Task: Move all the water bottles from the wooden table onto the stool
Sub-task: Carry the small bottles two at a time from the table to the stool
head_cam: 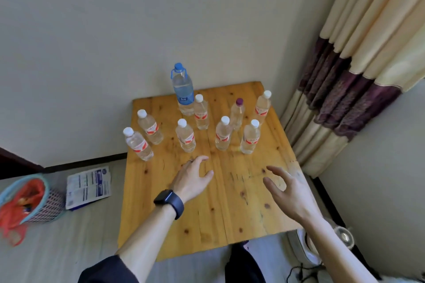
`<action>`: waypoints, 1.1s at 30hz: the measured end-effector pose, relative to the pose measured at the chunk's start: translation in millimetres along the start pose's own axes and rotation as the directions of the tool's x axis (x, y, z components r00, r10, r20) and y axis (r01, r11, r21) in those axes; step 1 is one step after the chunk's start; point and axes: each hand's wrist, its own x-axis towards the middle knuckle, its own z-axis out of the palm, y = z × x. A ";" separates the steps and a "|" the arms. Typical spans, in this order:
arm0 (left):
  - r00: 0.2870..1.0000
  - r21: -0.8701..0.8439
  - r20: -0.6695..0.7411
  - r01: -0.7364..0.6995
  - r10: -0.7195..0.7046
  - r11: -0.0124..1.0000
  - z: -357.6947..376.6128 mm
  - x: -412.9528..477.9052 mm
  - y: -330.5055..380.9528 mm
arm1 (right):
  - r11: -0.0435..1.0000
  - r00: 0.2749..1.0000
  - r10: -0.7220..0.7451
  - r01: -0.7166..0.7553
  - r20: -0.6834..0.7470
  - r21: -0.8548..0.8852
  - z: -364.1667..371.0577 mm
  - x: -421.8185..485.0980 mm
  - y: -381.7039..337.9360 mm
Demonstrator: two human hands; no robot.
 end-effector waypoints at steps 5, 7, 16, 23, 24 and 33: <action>0.995 -0.071 0.011 0.096 -0.096 0.993 11.9 79.0 29.4 | 0.994 0.995 0.096 -0.095 0.027 -0.044 -9.5 91.1 -1.1; 0.988 -0.114 0.009 0.154 -0.154 0.982 19.3 108.6 36.4 | 0.994 0.993 0.107 -0.105 0.042 -0.043 -9.4 125.6 -1.6; 0.937 -0.312 0.060 0.344 -0.343 0.886 58.9 206.4 25.0 | 0.983 0.959 0.161 -0.177 0.235 0.050 32.4 232.6 15.0; 0.974 -0.323 0.095 0.228 -0.208 0.919 68.6 231.1 14.0 | 0.950 0.972 0.173 -0.207 0.157 0.234 71.4 251.5 33.7; 0.976 -0.303 0.073 0.218 -0.206 0.928 67.2 226.7 15.5 | 0.950 0.974 0.176 -0.206 0.140 0.233 73.7 250.2 34.2; 0.957 -0.227 -0.051 0.267 -0.285 0.937 71.4 142.5 10.3 | 0.950 0.971 0.229 -0.239 0.071 0.201 78.0 185.4 38.4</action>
